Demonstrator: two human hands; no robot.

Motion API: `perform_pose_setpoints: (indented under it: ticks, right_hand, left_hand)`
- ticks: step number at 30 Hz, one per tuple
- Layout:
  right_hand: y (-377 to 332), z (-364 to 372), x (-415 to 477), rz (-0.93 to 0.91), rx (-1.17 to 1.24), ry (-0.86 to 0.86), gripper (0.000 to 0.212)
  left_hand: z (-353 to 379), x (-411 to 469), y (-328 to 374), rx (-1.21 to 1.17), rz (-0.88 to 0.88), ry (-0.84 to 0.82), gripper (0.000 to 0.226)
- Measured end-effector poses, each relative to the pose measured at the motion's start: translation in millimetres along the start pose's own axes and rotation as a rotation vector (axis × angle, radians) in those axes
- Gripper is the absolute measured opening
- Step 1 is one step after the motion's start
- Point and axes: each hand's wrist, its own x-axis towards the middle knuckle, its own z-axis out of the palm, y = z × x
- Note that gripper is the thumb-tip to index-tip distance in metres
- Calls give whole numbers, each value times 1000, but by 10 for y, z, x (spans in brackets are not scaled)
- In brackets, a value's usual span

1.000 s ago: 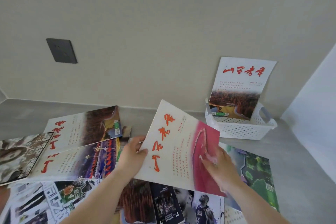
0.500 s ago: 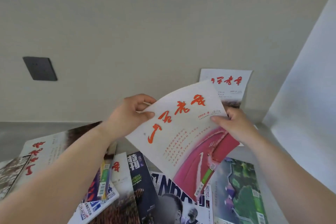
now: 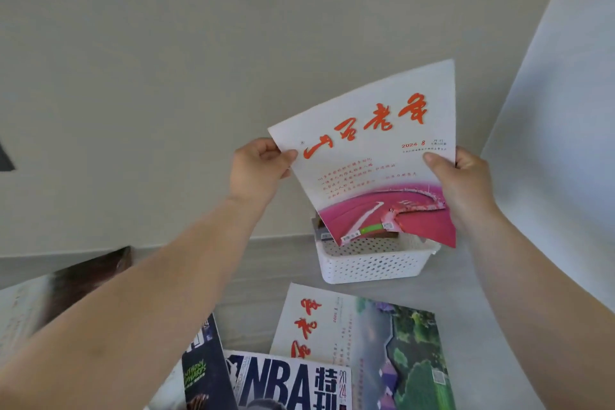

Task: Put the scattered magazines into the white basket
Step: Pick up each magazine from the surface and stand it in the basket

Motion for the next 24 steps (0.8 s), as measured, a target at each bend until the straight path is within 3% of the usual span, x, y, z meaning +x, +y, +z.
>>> perform_pose_setpoints:
  ticks: [7, 15, 20, 24]
  right_hand:
    - [364, -44, 520, 81, 74, 67, 11]
    - [1065, 94, 799, 269, 72, -83, 17]
    - [1352, 167, 901, 322, 26, -75, 13]
    - [1506, 218, 985, 343, 18, -35, 22]
  left_hand:
    - [586, 424, -85, 91, 143, 41, 11]
    - [745, 609, -657, 168, 38, 23, 24]
    - [861, 693, -896, 179, -13, 12, 26]
    - [969, 807, -998, 212, -12, 10, 23]
